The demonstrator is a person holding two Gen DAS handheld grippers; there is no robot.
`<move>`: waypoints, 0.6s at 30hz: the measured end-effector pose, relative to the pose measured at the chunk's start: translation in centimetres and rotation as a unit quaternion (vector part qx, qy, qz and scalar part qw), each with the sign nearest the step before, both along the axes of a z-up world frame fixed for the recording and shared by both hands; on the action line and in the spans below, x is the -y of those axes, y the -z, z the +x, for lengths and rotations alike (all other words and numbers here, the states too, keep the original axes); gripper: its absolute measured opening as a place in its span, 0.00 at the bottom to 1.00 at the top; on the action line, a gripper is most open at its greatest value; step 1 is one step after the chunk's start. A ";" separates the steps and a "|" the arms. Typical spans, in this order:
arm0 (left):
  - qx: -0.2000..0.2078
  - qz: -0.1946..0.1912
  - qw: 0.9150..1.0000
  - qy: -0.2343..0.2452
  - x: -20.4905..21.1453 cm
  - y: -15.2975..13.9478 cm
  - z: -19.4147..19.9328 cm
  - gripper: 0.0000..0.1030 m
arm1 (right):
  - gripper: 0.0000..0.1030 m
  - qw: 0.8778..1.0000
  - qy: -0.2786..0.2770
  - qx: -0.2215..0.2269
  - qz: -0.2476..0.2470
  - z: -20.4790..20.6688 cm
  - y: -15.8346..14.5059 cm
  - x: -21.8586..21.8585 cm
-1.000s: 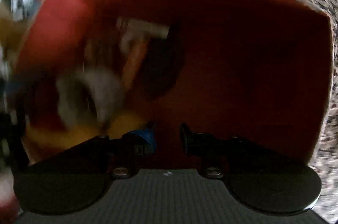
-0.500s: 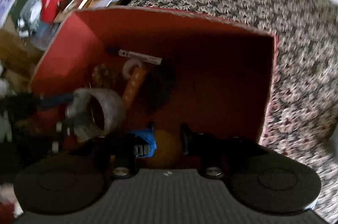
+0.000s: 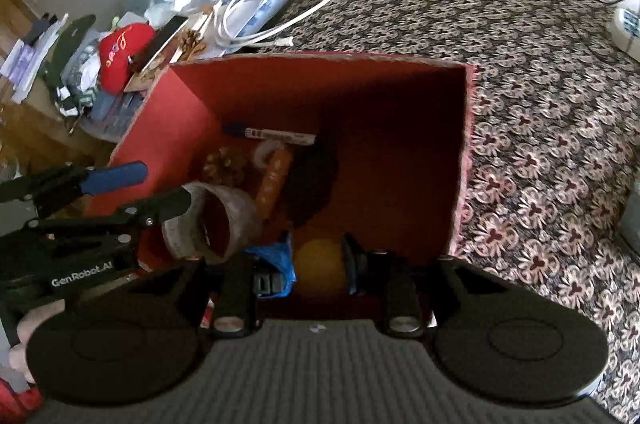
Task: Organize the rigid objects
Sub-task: 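Open the right gripper and lift it out of the red box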
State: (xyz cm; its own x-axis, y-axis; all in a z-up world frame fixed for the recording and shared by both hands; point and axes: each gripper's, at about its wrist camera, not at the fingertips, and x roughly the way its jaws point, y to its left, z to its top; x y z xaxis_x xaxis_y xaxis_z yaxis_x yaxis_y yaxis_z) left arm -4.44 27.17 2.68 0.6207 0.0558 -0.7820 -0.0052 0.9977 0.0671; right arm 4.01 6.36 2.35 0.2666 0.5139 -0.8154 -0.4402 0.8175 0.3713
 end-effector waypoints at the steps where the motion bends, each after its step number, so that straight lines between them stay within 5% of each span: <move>1: -0.001 0.004 1.000 -0.002 0.4 -0.1 -0.1 0.54 | 0.08 1.000 0.004 0.003 0.002 -0.3 0.0 0.3; 18: 0.018 0.070 0.997 -0.034 11.4 -1.9 0.0 0.59 | 0.09 0.991 -0.002 -0.006 0.132 -1.9 -0.9 9.8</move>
State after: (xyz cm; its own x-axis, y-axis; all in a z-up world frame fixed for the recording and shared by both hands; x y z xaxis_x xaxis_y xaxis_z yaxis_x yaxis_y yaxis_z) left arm -4.42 15.74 4.62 0.6394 0.2046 -0.7411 -0.0765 0.9761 0.2035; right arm 2.10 -3.41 3.28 0.2555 0.7111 -0.6550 -0.4377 0.6891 0.5775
